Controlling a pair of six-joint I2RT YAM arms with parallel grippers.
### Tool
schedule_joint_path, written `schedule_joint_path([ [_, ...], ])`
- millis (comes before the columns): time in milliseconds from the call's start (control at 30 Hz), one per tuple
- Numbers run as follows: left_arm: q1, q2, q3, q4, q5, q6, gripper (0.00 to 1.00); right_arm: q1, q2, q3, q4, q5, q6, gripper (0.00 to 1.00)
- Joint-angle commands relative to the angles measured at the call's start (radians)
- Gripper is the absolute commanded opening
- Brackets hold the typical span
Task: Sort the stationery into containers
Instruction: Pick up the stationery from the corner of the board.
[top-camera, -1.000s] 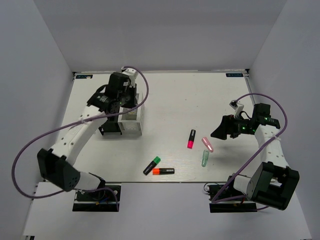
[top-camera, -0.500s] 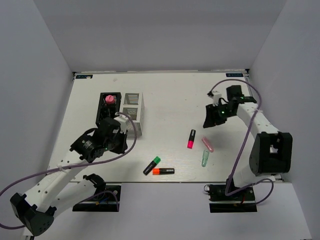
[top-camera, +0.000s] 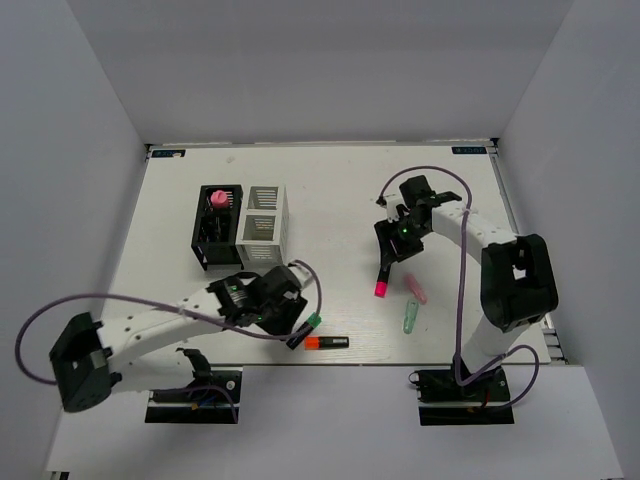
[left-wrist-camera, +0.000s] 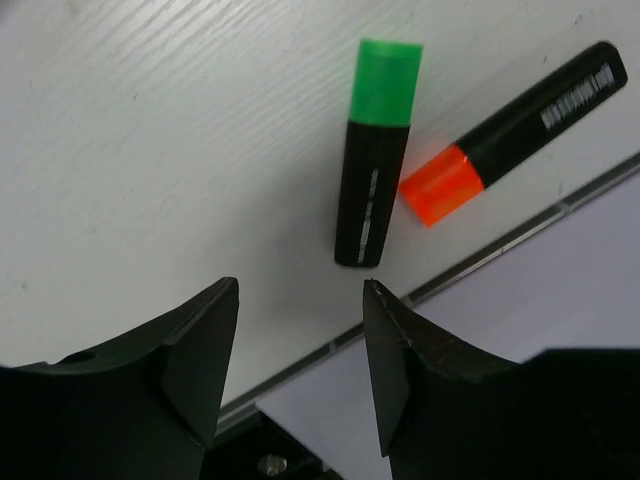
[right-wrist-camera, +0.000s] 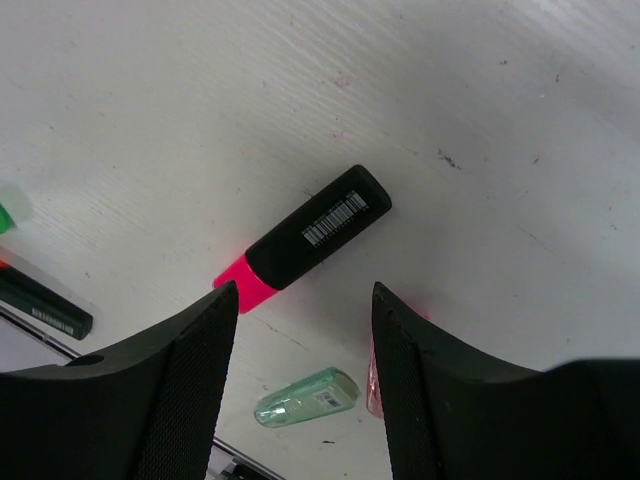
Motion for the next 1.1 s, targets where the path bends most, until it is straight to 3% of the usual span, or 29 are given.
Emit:
schedule_joint_path([
  [0, -0.063, 0.105, 0.063, 0.161, -0.090, 0.003, 0.64, -0.001, -0.061, -0.025, 0.015, 0.026, 0.030, 0.59],
  [333, -0.074, 0.284, 0.085, 0.359, -0.052, 0.057, 0.64, -0.009, -0.161, -0.103, 0.023, -0.030, 0.021, 0.59],
  [600, -0.074, 0.370, 0.097, 0.401, -0.004, 0.048, 0.64, -0.019, -0.188, -0.112, 0.015, -0.033, 0.023, 0.59],
  [900, -0.082, 0.430, 0.103, 0.327, -0.041, 0.046, 0.58, -0.042, -0.210, -0.123, 0.014, -0.052, 0.030, 0.61],
  [1000, -0.085, 0.442, 0.091, 0.303, -0.050, 0.048, 0.50, -0.049, -0.214, -0.122, 0.014, -0.058, 0.033, 0.61],
  [1067, -0.086, 0.444, 0.080, 0.296, -0.050, 0.046, 0.38, -0.055, -0.217, -0.120, 0.012, -0.063, 0.035, 0.61],
])
